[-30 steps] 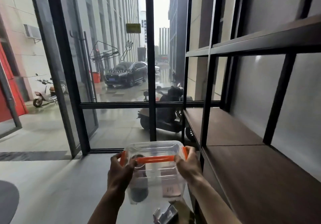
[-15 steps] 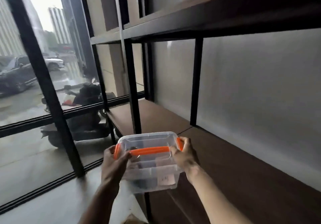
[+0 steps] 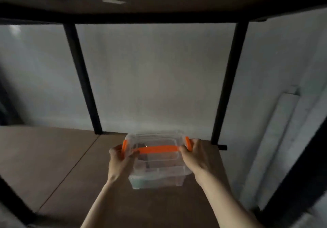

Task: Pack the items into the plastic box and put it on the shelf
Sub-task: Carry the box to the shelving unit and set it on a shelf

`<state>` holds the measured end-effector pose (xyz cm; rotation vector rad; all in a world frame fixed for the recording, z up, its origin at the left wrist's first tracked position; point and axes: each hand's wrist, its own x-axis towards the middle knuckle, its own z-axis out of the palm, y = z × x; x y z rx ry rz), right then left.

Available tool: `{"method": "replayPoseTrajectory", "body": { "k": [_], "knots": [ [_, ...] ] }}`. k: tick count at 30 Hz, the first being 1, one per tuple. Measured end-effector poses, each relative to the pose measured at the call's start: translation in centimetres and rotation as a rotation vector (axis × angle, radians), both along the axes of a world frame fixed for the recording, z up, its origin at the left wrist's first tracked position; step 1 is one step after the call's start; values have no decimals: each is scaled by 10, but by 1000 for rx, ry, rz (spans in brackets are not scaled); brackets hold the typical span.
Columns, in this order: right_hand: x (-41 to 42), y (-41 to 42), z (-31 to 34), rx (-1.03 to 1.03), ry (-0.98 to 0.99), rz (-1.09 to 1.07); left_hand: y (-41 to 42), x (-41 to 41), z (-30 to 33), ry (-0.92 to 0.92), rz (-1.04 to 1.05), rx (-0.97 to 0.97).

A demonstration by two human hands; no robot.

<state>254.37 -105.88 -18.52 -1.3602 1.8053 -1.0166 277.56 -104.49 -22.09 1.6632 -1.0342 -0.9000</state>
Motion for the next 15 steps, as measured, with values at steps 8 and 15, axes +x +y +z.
{"method": "replayPoseTrajectory", "body": {
  "k": [8, 15],
  "knots": [
    [-28, -1, -61, 61, -34, -48, 2, -31, -42, -29, -34, 63],
    [-29, 6, -90, 117, -8, -36, 7, -35, -64, -102, -54, 110]
  ]
}}
